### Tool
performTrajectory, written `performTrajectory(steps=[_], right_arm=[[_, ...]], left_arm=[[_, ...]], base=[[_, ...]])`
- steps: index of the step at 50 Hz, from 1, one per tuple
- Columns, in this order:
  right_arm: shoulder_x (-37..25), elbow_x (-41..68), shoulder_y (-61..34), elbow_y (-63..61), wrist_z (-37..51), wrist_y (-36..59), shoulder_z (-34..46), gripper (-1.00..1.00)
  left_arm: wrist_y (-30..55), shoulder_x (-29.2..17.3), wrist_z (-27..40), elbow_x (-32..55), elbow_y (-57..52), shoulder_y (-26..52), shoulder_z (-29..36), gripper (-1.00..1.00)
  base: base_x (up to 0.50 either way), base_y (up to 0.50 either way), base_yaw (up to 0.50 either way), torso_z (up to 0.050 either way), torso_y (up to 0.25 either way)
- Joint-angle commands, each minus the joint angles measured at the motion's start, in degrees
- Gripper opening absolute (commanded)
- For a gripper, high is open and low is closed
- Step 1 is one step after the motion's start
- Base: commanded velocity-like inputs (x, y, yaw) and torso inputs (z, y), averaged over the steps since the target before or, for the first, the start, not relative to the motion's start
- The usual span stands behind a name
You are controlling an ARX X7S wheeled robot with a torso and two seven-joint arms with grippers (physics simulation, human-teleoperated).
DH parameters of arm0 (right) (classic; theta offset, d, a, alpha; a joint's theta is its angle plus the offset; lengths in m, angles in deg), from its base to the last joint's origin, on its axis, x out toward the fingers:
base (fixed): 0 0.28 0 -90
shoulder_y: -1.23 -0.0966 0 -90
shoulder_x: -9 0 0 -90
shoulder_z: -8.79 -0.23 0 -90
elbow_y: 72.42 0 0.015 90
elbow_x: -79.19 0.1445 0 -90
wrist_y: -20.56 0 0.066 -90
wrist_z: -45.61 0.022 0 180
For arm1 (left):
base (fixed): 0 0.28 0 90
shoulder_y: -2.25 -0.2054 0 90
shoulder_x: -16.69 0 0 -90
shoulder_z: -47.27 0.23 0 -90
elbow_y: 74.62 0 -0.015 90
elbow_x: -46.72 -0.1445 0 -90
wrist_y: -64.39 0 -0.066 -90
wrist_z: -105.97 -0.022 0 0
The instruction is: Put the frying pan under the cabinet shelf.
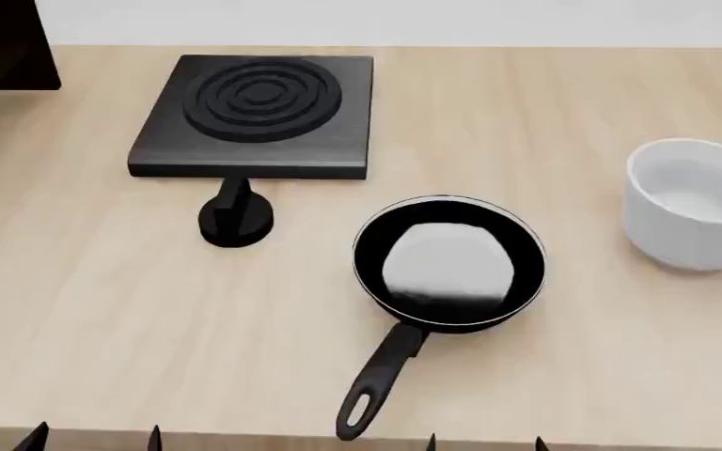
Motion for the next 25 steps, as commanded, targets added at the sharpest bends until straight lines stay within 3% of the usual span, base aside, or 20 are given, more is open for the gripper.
performTrajectory(steps=[1, 9, 25], right_arm=[[-0.5, 0.5, 0.0, 0.0, 0.0, 0.0, 0.7, 1.0], [-2.6, 0.6, 5.8, -9.2, 3.4, 1.7, 2.5, 1.0], [-5.0, 0.8, 8.3, -14.2, 4.9, 2.2, 4.4, 1.0]], left_arm=[[-0.1, -1.7, 2.0, 1.7, 0.1, 0.0, 2.0, 1.0], [-1.6, -2.8, 2.0, 2.9, -7.0, -3.8, 5.0, 1.0], [1.3, -4.5, 5.3, 2.0, -12.7, -5.8, 7.1, 1.0]], base=[[0.0, 0.0, 0.0, 0.0, 0.0], [0.0, 0.0, 0.0, 0.0, 0.0], [0.0, 0.0, 0.0, 0.049, 0.029]])
